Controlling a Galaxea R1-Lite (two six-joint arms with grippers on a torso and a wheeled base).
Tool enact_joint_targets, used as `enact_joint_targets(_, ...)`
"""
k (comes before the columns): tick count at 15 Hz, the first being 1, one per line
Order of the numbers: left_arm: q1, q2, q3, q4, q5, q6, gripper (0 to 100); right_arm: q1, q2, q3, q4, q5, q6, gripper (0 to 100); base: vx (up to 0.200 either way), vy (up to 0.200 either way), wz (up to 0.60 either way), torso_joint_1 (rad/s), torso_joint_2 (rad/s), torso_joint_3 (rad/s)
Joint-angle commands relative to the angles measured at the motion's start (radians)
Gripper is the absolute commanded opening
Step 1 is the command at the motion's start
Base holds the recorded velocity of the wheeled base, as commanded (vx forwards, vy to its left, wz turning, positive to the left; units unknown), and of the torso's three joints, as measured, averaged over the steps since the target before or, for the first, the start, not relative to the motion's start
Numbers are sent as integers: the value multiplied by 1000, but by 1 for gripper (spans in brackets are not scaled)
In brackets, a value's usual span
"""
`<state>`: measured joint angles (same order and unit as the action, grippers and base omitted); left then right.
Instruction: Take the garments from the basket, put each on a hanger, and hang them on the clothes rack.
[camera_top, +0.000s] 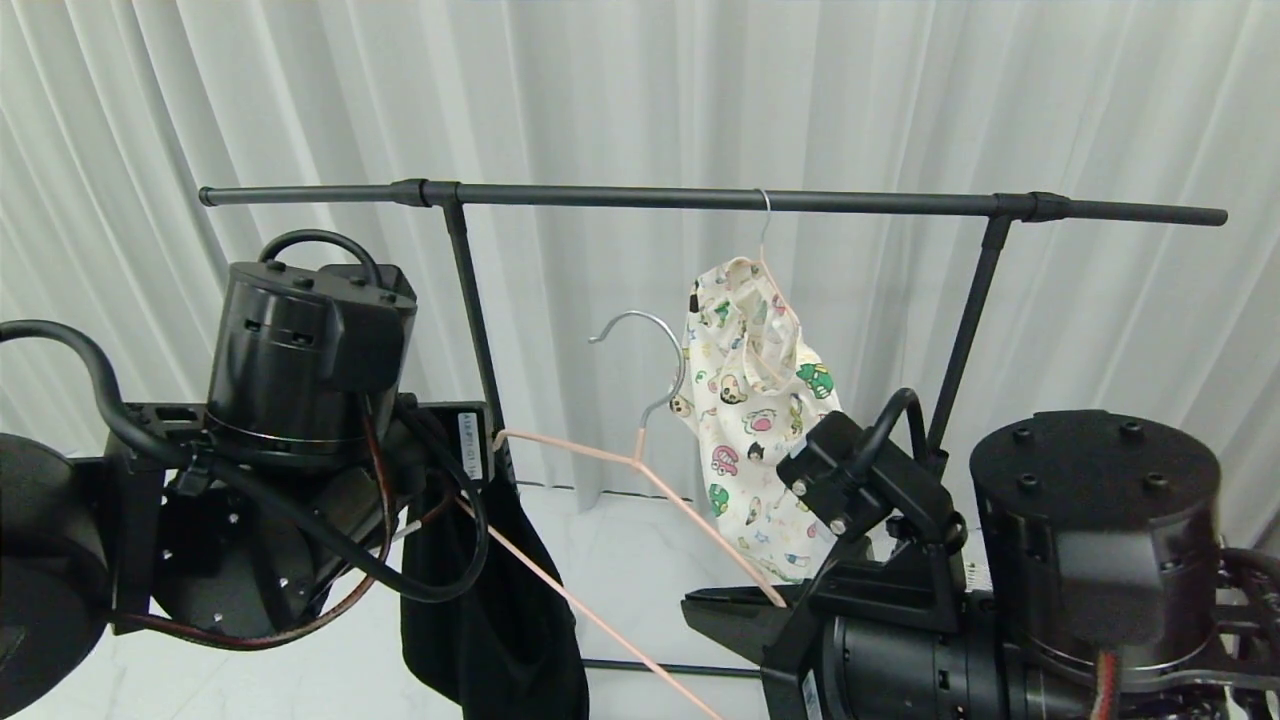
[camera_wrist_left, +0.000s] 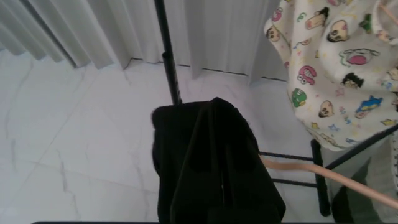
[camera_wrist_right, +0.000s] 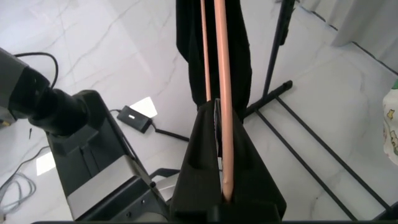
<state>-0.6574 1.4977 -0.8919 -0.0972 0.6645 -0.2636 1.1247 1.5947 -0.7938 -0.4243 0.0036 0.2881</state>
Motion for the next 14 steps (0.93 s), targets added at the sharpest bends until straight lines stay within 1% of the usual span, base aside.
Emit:
enact_joint_targets(1,-39,-17,-1,1,-2,-2,0,0,37,-7,-11,-17,0,0,0,0,0,0,0,0)
enact_joint_targets(3,-65,-24,-1,1,-3,-3,0,0,51,-16,-13,-22,0,0,0,0,0,0,0,0)
enact_joint_targets(5,-96,-27,-1,1,-5,-22,0,0,60,-25,-13,-22,0,0,0,0,0,0,0,0)
enact_joint_targets(7,-148,-36,-1,1,-13,-34,0,0,68,-47,-13,-19,3,0,0,0,0,0,0,0)
enact_joint_targets(9,-177,-50,-1,1,-54,-32,0,1,77,-53,-13,-17,6,0,0,0,0,0,0,0)
enact_joint_targets(11,-212,-85,-1,1,-117,-25,0,6,80,-54,-13,-8,6,0,0,0,0,0,0,0)
enact_joint_targets(14,-241,-126,-1,1,-197,27,0,6,107,-54,-36,-7,10,0,0,0,0,0,0,0)
